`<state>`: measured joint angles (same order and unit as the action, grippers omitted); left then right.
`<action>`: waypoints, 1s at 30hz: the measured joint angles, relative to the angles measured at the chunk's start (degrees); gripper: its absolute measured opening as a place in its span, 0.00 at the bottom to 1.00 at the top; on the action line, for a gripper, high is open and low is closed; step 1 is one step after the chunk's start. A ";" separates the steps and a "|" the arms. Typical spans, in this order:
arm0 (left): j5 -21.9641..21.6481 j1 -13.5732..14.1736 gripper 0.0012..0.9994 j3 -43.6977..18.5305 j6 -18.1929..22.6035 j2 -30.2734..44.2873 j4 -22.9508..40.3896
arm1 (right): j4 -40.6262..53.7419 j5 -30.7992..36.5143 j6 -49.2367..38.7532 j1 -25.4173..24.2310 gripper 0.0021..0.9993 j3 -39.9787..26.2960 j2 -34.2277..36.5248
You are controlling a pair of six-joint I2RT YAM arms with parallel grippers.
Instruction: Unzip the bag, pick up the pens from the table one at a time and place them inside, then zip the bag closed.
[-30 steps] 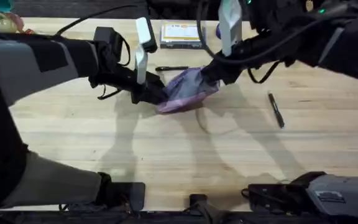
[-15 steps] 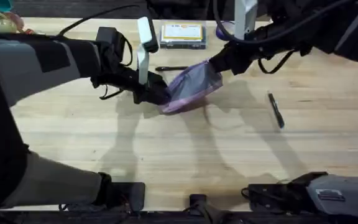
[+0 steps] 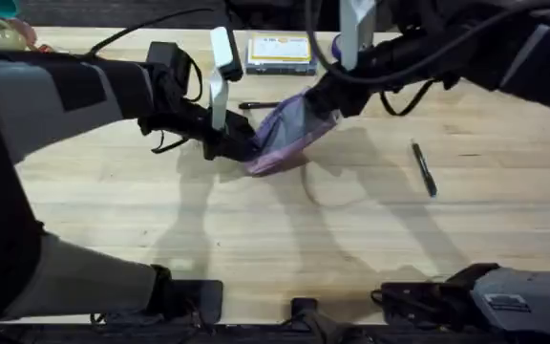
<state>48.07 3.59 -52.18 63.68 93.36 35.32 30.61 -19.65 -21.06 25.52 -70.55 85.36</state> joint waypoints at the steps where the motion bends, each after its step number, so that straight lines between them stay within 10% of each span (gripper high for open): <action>1: -0.08 -0.10 0.04 0.00 0.00 0.00 0.06 | -0.55 0.17 0.02 0.72 0.03 -0.03 0.01; 12: -2.01 -1.79 0.04 0.00 -0.22 -0.11 1.33 | -12.59 3.34 0.04 11.13 0.03 -2.58 5.40; 30: -2.14 -1.92 0.04 0.00 -0.20 -0.11 1.63 | -10.09 2.89 2.46 12.21 0.03 -2.84 3.83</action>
<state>45.93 1.67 -52.18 63.48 93.25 36.95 20.52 -16.76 -18.60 37.73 -73.38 89.20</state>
